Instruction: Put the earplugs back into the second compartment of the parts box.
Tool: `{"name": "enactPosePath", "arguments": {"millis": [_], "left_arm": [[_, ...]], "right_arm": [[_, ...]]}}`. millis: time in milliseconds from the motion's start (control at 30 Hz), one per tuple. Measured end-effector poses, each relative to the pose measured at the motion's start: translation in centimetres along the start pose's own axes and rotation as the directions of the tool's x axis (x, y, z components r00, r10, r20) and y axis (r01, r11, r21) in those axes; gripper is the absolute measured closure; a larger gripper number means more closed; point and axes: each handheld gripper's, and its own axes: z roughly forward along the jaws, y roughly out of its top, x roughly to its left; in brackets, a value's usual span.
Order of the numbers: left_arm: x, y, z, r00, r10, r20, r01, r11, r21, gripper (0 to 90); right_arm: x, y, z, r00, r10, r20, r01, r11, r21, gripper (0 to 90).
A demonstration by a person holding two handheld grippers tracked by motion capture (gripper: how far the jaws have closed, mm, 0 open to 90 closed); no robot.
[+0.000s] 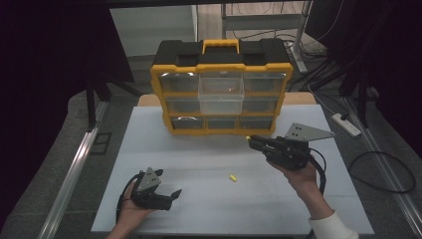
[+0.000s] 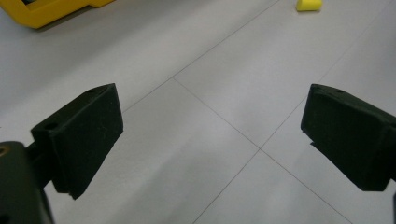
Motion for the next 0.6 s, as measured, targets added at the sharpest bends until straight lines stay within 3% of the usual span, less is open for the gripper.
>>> {"name": "enactPosePath", "arguments": {"millis": [267, 600], "left_arm": [[0.0, 0.1, 0.0, 1.0, -0.001, 0.0, 0.001, 1.0, -0.001, 5.9], [0.0, 0.1, -0.1, 1.0, 0.0, 0.006, 0.0, 1.0, -0.005, 5.9]], "right_arm": [[0.3, 2.4, -1.1, 0.9999, -0.01, 0.006, 0.01, 0.9973, -0.072, 80.1], [0.2, 6.0, -1.3, 0.999, -0.033, 0.031, 0.037, 0.9926, -0.116, 80.1]]}}
